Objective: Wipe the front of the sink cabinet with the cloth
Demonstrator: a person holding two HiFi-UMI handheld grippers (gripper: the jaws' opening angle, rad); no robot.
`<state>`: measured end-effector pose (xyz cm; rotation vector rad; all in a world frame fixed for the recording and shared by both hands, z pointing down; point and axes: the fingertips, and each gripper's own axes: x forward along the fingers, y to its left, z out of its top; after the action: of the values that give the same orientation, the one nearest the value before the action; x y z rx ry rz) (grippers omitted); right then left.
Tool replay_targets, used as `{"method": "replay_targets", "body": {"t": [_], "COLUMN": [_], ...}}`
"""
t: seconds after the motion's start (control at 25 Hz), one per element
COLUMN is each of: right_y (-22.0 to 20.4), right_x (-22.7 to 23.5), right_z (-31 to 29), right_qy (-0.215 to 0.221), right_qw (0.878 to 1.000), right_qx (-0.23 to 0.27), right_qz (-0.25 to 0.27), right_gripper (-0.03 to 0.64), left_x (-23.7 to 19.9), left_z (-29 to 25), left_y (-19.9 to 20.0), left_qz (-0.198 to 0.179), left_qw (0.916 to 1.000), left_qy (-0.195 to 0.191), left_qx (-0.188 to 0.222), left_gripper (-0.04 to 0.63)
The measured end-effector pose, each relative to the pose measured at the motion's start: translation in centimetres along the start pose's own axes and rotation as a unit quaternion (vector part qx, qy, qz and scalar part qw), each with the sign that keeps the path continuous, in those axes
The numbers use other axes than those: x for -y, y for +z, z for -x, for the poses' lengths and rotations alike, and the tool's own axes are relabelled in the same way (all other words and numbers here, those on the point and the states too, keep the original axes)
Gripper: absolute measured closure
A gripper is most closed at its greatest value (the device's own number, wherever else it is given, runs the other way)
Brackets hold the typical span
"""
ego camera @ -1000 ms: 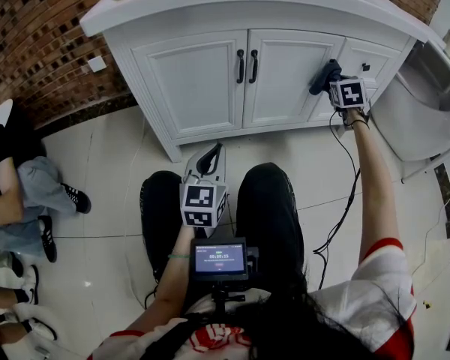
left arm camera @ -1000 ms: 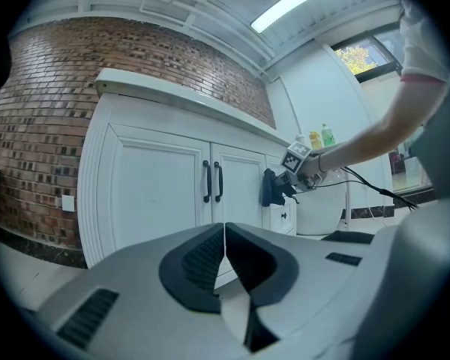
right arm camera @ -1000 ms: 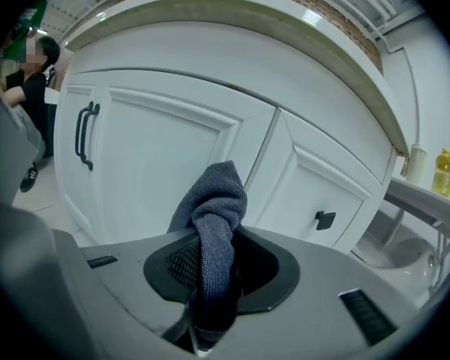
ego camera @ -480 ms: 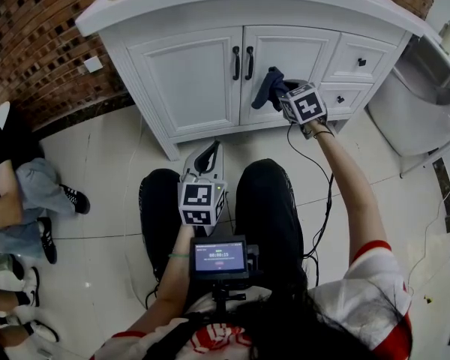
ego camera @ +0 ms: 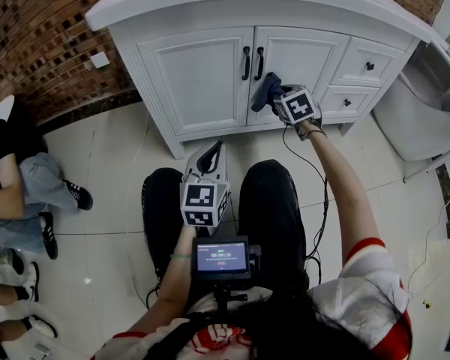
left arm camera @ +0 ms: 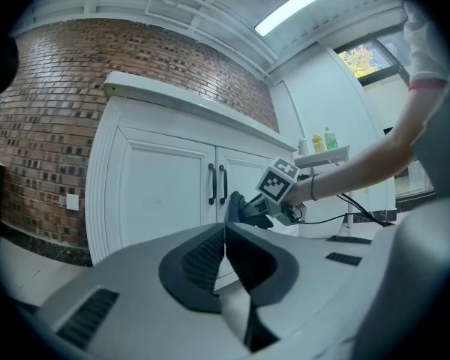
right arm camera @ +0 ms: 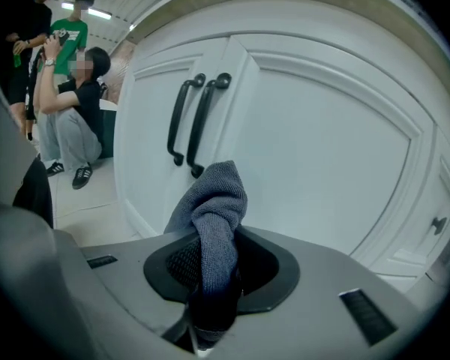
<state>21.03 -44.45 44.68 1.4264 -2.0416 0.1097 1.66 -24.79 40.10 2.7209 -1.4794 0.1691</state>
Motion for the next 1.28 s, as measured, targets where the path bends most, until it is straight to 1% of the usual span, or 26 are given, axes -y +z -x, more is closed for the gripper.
{"method": "replay_targets", "body": {"t": [0.16,0.36,0.48,0.56,0.64,0.72,0.8,0.92,1.04,1.16,1.28], "right_y": [-2.1,-5.3,-7.3,-8.6,-9.7,-10.7,-11.1,-10.6,-9.0,-6.9,-5.1], "right_x": [3.7,10.0,13.9,16.2,17.9,18.8,18.6,16.2,11.9,7.2,2.5], "right_z": [0.7,2.9,4.6,5.8,6.8,7.6,7.9,7.4,6.1,4.3,2.2], "right_qy": [-0.032,-0.087,-0.122,-0.142,-0.157,-0.163,-0.159,-0.126,-0.076,-0.031,0.013], "right_qw": [0.999,0.994,0.989,0.983,0.977,0.974,0.974,0.979,0.986,0.992,0.996], "right_qx": [-0.017,-0.037,-0.046,-0.047,-0.047,-0.047,-0.045,-0.031,-0.010,0.002,0.009], "right_qz": [-0.017,-0.046,-0.074,-0.105,-0.135,-0.152,-0.156,-0.157,-0.148,-0.123,-0.093], "right_gripper": [0.509,0.509,0.509,0.509,0.509,0.509,0.509,0.508,0.509,0.509,0.509], "left_x": [-0.1,0.6,1.0,1.3,1.6,1.9,2.0,2.1,2.2,2.1,1.8], "left_z": [-0.2,-0.7,-1.0,-1.1,-1.3,-1.5,-1.5,-1.5,-1.4,-1.2,-1.0], "left_y": [-0.3,-0.6,-0.9,-1.0,-1.2,-1.2,-1.2,-1.3,-1.1,-0.9,-0.8], "left_qz": [0.002,-0.003,-0.004,-0.005,-0.006,-0.007,-0.008,-0.006,-0.007,-0.004,0.000], "left_qw": [1.0000,1.0000,0.9999,0.9998,0.9997,0.9997,0.9997,0.9996,0.9997,0.9998,0.9999], "left_qy": [0.000,-0.005,-0.008,-0.010,-0.011,-0.013,-0.014,-0.015,-0.016,-0.014,-0.009], "left_qx": [-0.003,-0.007,-0.012,-0.016,-0.019,-0.020,-0.020,-0.021,-0.017,-0.013,-0.011], "left_gripper": [0.563,0.563,0.563,0.563,0.563,0.563,0.563,0.563,0.563,0.563,0.563]}}
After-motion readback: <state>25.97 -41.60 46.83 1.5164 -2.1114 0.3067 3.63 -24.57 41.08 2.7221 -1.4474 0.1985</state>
